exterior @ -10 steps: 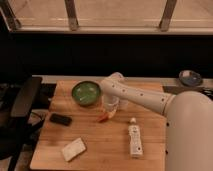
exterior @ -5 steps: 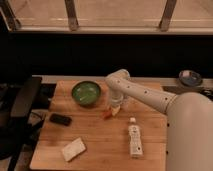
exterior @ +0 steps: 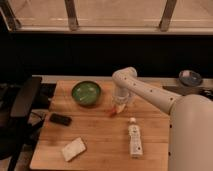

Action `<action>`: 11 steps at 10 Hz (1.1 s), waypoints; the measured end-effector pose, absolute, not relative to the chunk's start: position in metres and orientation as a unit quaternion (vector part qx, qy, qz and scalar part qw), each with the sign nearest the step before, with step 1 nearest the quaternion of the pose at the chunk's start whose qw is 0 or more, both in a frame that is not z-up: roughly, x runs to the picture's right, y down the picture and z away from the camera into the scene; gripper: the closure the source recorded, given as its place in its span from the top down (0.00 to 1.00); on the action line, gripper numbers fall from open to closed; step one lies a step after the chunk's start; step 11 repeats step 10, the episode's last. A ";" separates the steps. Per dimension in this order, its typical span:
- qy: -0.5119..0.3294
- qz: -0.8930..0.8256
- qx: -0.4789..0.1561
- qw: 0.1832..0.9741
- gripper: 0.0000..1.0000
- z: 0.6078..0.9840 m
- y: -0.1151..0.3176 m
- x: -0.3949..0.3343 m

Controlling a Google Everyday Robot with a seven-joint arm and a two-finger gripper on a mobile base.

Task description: Drag the pepper across the table

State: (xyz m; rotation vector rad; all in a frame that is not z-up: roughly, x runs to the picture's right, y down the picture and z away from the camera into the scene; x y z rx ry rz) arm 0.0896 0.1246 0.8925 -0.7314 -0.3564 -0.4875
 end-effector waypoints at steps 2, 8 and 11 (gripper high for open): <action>-0.174 -0.230 -0.353 0.890 0.08 0.894 0.120 0.096; -0.182 -0.214 -0.351 0.893 0.08 0.885 0.120 0.135; -0.186 -0.215 -0.349 0.893 0.08 0.878 0.124 0.148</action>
